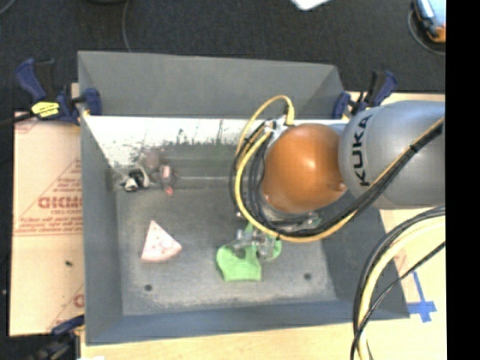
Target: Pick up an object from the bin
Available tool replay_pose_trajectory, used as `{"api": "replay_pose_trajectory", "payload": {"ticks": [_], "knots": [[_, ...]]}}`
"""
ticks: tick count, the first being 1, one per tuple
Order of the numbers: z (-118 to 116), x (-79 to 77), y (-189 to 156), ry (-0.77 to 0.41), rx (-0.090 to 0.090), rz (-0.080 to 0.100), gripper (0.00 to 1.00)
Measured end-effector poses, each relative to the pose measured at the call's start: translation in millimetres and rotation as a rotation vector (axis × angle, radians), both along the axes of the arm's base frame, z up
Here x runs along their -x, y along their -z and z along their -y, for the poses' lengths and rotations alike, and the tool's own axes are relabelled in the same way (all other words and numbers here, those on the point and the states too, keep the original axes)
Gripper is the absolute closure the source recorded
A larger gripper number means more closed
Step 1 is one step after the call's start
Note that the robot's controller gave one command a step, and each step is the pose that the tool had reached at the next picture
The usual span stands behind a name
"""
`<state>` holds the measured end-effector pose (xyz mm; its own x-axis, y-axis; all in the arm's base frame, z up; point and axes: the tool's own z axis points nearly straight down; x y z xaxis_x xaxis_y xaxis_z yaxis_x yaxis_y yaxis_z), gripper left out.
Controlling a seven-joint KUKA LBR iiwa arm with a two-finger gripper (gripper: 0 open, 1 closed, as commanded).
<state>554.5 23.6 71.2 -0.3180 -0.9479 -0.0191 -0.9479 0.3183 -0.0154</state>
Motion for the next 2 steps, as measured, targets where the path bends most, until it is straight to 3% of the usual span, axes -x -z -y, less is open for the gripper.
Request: {"api": "replay_pose_trajectory", "payload": {"ticks": [1,2], "knots": [[-38,14.9,-62,-0.025,-0.003,0.008,1.0],[-72,-16.6,1,-0.372,0.003,0.017,1.0]]}}
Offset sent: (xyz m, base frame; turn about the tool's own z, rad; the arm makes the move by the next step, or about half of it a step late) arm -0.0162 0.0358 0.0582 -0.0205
